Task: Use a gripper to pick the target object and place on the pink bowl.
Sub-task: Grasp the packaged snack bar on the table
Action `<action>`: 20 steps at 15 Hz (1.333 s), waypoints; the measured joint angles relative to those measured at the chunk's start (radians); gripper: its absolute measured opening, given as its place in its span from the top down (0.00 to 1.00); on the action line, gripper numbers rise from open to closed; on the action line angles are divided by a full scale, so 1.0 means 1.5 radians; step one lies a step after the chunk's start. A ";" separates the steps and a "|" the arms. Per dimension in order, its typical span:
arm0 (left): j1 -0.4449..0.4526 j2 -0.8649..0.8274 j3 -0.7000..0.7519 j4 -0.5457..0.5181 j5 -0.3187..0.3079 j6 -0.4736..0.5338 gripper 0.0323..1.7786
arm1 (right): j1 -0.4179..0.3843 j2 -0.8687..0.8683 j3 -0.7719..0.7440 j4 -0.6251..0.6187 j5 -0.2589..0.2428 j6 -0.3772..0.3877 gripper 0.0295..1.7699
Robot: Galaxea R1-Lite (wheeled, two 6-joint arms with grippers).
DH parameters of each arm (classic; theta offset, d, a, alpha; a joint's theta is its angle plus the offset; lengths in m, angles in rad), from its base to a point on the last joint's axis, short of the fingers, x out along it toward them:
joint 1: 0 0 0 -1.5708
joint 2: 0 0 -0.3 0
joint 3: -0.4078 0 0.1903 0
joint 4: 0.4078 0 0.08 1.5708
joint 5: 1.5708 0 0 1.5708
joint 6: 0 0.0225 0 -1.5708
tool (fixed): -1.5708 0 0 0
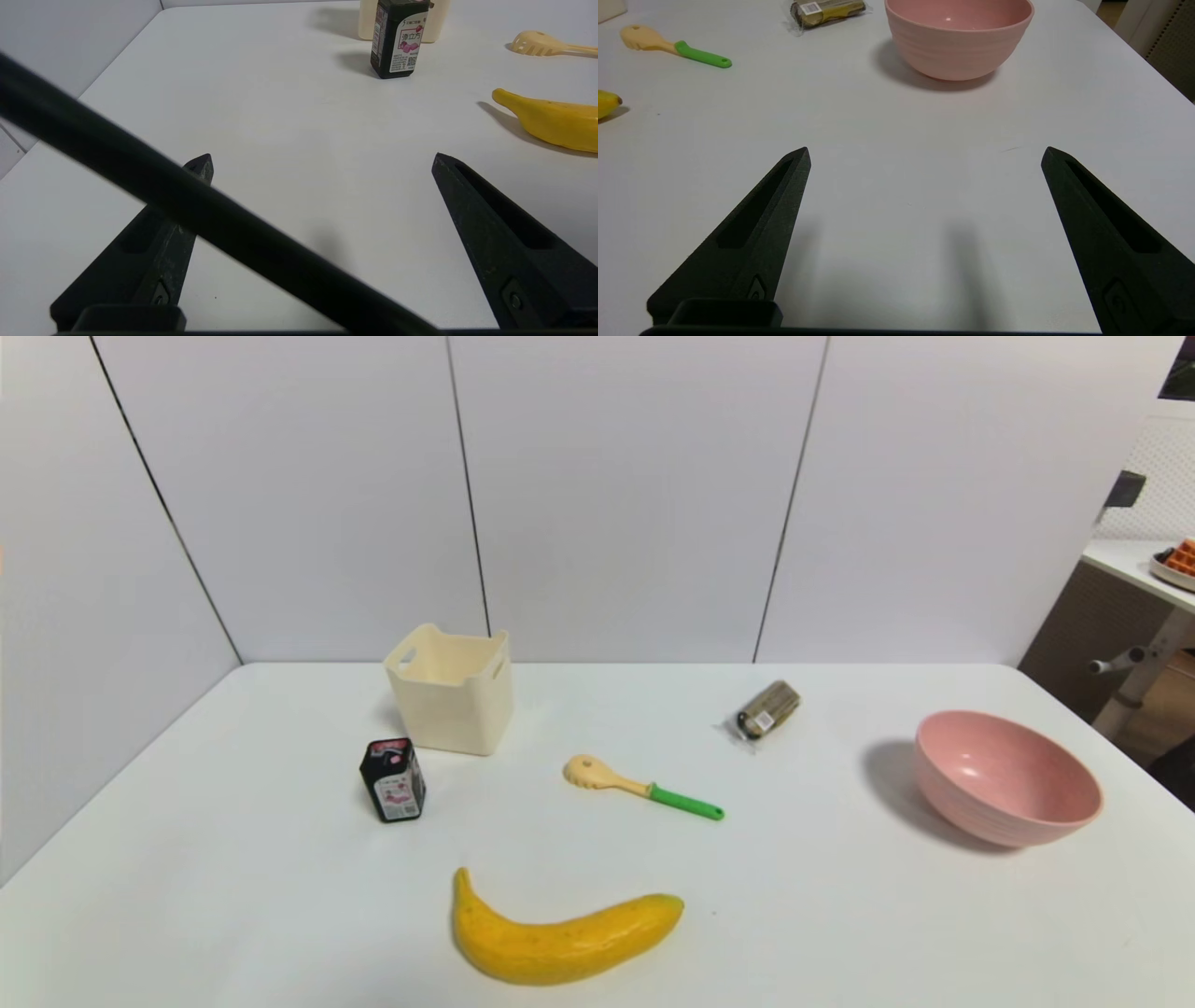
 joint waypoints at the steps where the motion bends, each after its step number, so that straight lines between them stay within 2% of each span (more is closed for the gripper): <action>1: 0.000 0.000 0.000 0.000 0.000 0.000 0.05 | 0.000 0.000 0.000 0.000 0.000 0.000 0.03; 7: 0.000 0.000 0.000 0.000 0.000 0.000 0.05 | 0.000 0.009 -0.003 0.007 0.002 -0.017 0.03; 11: 0.000 0.000 0.000 0.000 0.000 0.000 0.05 | 0.010 0.109 -0.077 0.005 0.021 -0.038 0.03; 15: 0.000 0.000 0.000 0.000 0.000 0.000 0.05 | 0.056 0.301 -0.254 0.003 0.039 -0.042 0.03; 20: 0.000 0.000 0.000 0.000 0.000 0.000 0.05 | 0.125 0.590 -0.560 -0.001 0.067 -0.044 0.03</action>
